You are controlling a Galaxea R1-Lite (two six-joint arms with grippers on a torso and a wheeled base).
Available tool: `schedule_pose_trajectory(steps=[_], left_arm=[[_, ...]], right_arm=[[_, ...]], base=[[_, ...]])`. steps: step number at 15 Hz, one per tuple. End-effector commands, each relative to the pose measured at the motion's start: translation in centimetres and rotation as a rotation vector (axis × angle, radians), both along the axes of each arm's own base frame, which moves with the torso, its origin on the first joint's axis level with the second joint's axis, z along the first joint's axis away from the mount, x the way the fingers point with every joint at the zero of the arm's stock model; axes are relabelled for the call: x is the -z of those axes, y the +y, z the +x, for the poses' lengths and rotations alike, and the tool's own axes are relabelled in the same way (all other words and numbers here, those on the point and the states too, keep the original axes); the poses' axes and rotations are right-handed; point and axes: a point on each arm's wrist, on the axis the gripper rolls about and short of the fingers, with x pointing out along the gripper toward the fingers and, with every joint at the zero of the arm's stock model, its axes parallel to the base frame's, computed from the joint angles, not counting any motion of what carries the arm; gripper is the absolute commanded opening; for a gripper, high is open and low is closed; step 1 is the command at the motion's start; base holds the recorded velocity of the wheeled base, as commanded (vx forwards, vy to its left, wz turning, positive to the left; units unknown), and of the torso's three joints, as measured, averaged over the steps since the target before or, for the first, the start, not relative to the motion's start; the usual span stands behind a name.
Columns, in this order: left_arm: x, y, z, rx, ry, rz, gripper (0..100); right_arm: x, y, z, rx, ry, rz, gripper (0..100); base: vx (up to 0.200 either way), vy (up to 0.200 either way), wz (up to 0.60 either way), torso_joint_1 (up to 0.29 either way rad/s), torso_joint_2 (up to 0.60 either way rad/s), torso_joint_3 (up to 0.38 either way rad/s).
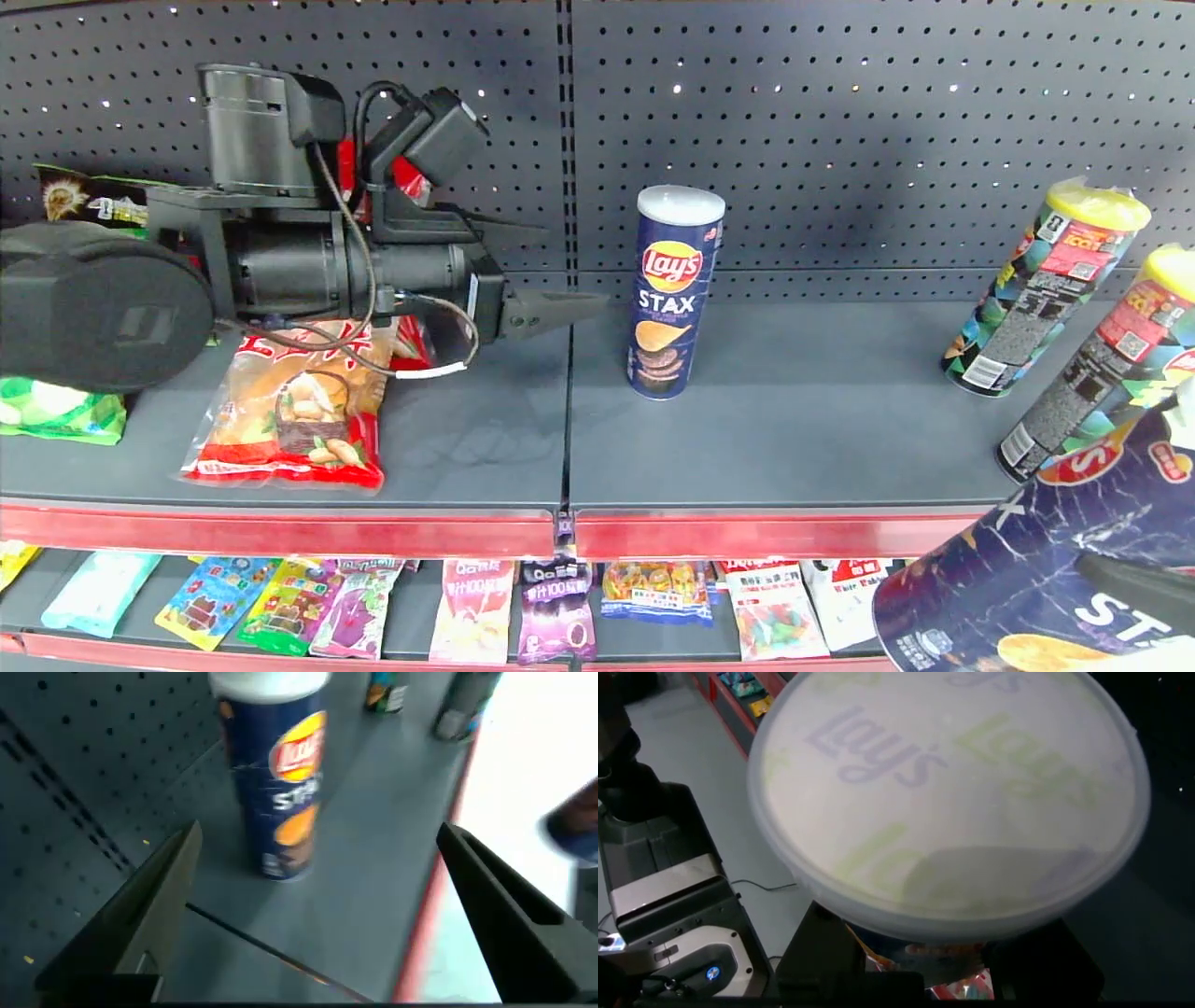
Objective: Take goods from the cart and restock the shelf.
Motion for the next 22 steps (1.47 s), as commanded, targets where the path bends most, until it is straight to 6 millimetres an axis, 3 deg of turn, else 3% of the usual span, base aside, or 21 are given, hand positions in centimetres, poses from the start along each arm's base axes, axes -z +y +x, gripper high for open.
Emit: schedule_pose_trajectory(steps=[1,6,15,20,22], left_arm=[[1.6,-0.8,2.4,0.005,0.019,0.021,100],[1.6,-2.6,4.8,0.115,0.0,-0.015,100],[2.4,-4.8,8.4,0.158,-0.032,-0.037,100],[2.5,-6.2,7.9,0.206,0.008,-0.059,100],[2.8,-6.7,8.5,0.21,0.006,-0.063,100]], right_arm=[[0.2,0.0,0.0,-0.002,0.004,-0.003,0],[0.1,0.0,0.0,0.0,0.002,-0.002,0],[0.3,-0.1,0.1,0.011,0.009,-0.003,0],[0.3,-0.1,0.1,0.022,0.012,-0.001,0],[0.2,-0.1,0.1,0.022,0.01,0.0,0]], base=[[0.0,0.0,0.0,0.0,0.0,0.0],[0.0,0.0,0.0,0.0,0.0,0.0],[0.0,0.0,0.0,0.0,0.0,0.0],[0.0,0.0,0.0,0.0,0.0,0.0],[0.0,0.0,0.0,0.0,0.0,0.0]])
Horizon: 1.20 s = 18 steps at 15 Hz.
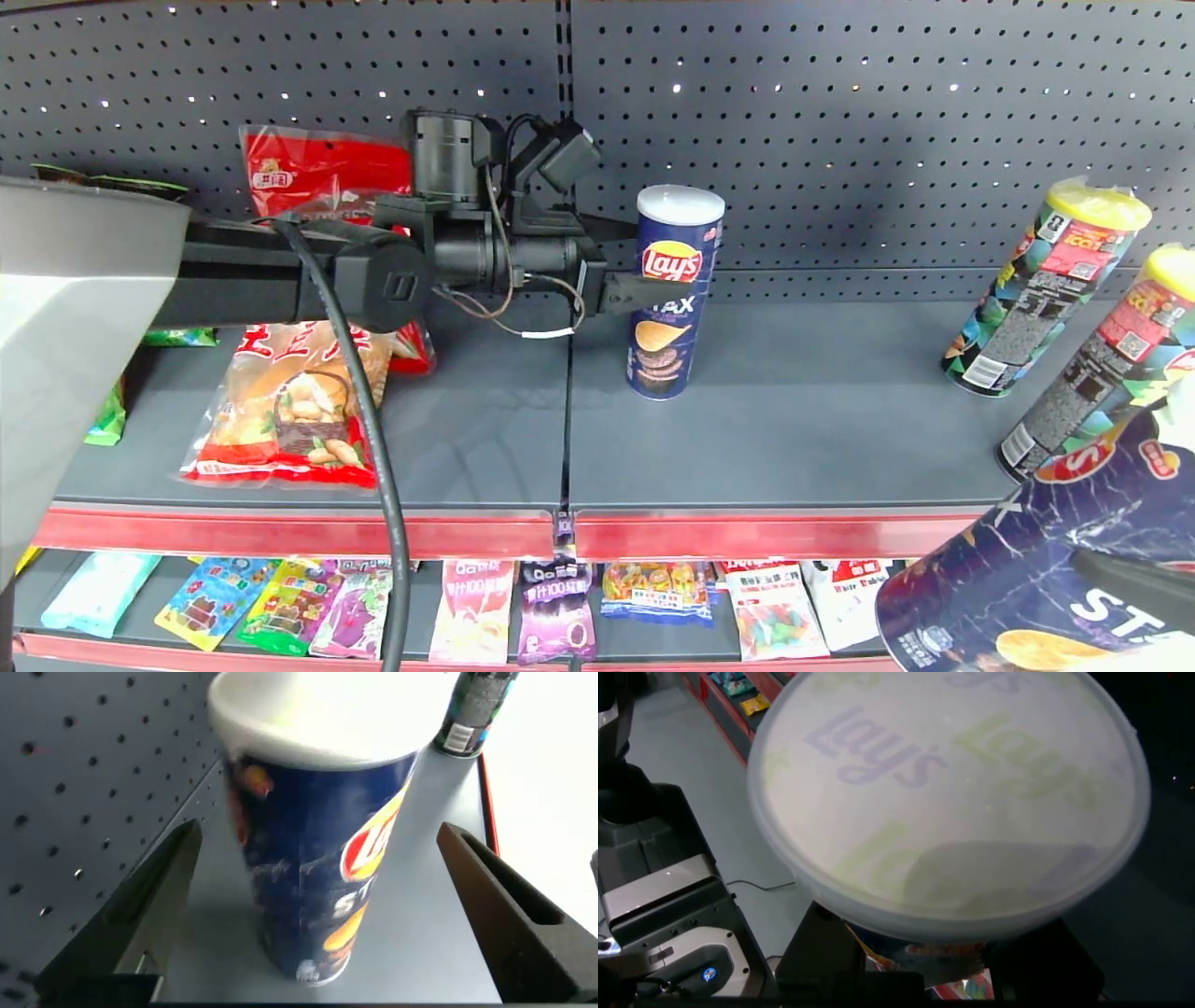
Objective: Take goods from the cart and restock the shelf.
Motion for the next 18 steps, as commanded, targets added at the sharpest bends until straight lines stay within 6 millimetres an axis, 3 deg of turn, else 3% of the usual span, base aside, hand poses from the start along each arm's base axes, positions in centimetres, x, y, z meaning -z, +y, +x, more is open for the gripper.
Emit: schedule_pose_trajectory(steps=[1,7,8,14,16,17,18], left_arm=[[0.2,-0.5,0.4,0.005,0.0,-0.005,100],[0.7,-1.8,1.5,0.017,-0.011,-0.018,100],[0.7,-1.9,1.8,0.017,-0.019,-0.022,0],[-0.4,-2.5,0.4,0.03,0.008,-0.04,0],[-1.3,-1.7,-2.4,0.036,0.035,-0.025,0],[-1.4,-1.6,-2.6,0.036,0.035,-0.025,0],[-1.7,-0.8,-5.2,0.02,0.058,-0.004,0]], right_arm=[[0.0,0.0,0.0,0.0,-0.001,0.0,0],[0.0,0.0,0.0,0.001,0.0,-0.001,0],[0.0,-0.1,0.1,0.009,0.0,-0.001,0],[0.1,-0.1,0.2,0.019,0.01,-0.002,0],[0.3,-0.1,0.2,0.023,0.026,0.004,0],[0.3,-0.1,0.2,0.023,0.026,0.004,0],[0.4,-0.1,0.2,0.023,0.027,0.003,0]], base=[[0.0,0.0,0.0,0.0,0.0,0.0],[0.0,0.0,0.0,0.0,0.0,0.0],[0.0,0.0,0.0,0.0,0.0,0.0],[0.0,0.0,0.0,0.0,0.0,0.0],[0.0,0.0,0.0,0.0,0.0,0.0],[0.0,0.0,0.0,0.0,0.0,0.0],[0.0,0.0,0.0,0.0,0.0,0.0]])
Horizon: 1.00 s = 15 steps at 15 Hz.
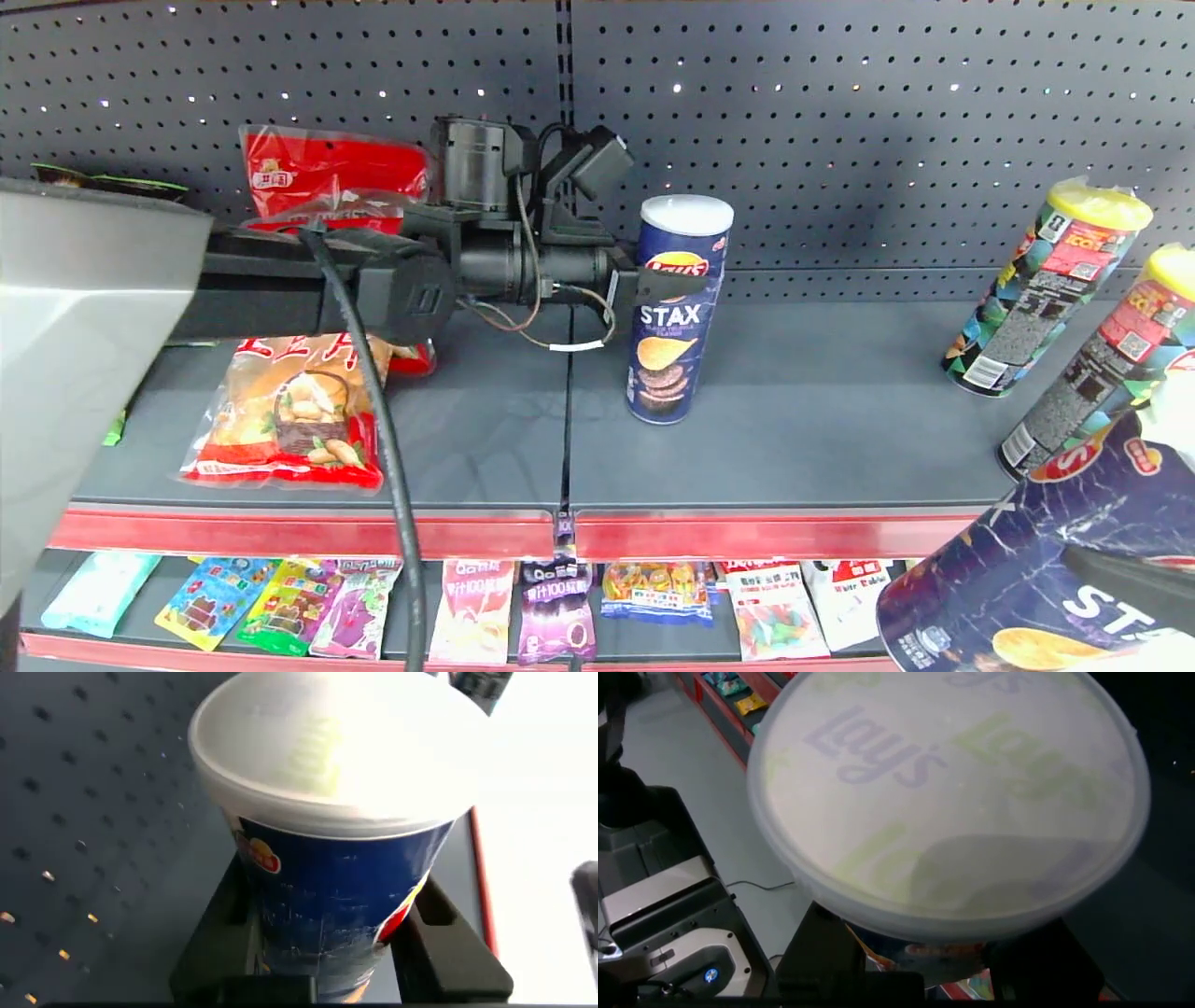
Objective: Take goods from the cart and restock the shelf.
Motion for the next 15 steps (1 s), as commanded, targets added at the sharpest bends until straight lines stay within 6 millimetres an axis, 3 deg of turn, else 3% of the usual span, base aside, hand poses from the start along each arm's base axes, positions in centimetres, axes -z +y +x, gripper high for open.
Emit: schedule_pose_trajectory(steps=[1,3,4,6,11,15], left_arm=[[-2.1,1.7,-4.7,-0.009,0.002,0.01,0],[-1.9,1.9,-5.7,-0.018,0.014,0.023,0],[-1.8,2.1,-7.5,-0.034,0.017,0.035,0],[-1.3,2.2,-8.3,-0.042,0.006,0.032,0],[-0.1,1.9,-9.9,-0.104,0.025,-0.01,0],[0.5,2.0,-10.0,-0.105,0.024,-0.009,0]], right_arm=[[0.0,0.0,0.0,-0.002,0.0,-0.001,0],[0.0,0.1,0.1,-0.002,0.001,-0.002,0],[0.0,0.1,0.2,-0.004,0.003,-0.003,0],[-0.1,0.1,0.2,-0.004,0.0,-0.001,0],[-0.2,0.1,0.1,-0.004,-0.002,0.001,0],[-0.2,0.1,0.1,-0.005,-0.005,0.002,0]], base=[[0.0,0.0,0.0,0.0,0.0,0.0],[0.0,0.0,0.0,0.0,0.0,0.0],[0.0,0.0,0.0,0.0,0.0,0.0],[0.0,0.0,0.0,0.0,0.0,0.0],[0.0,0.0,0.0,0.0,0.0,0.0],[0.0,0.0,0.0,0.0,0.0,0.0]])
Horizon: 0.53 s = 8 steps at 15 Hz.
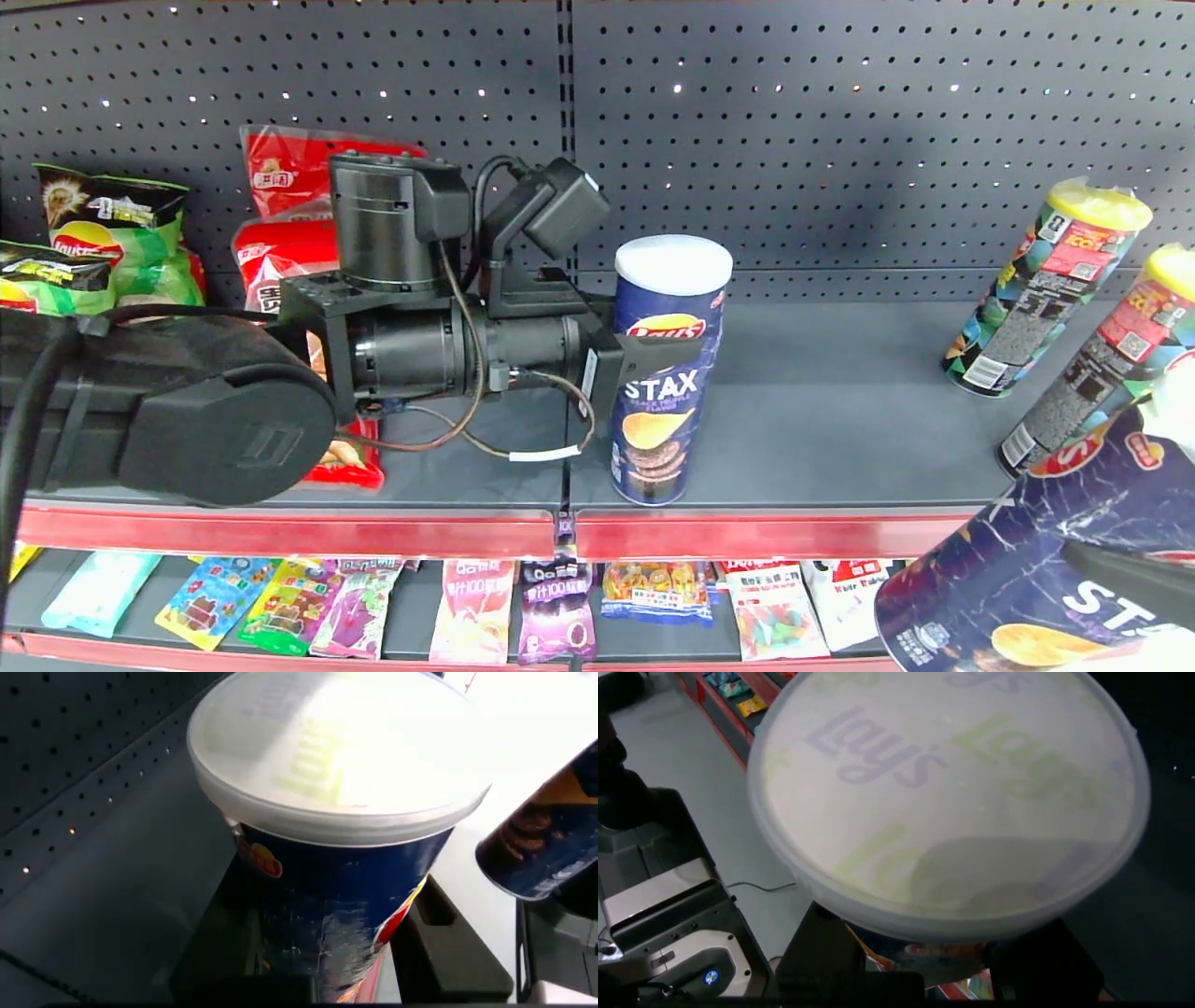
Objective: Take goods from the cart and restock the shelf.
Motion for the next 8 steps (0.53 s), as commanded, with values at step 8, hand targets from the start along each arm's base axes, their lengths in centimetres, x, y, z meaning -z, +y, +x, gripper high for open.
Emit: schedule_pose_trajectory(steps=[8], left_arm=[[0.69,0.12,0.09,-0.031,-0.014,-0.003,0]], right_arm=[[-0.08,-0.03,-0.09,-0.002,-0.005,0.002,0]], base=[[0.0,0.0,0.0,0.0,0.0,0.0]])
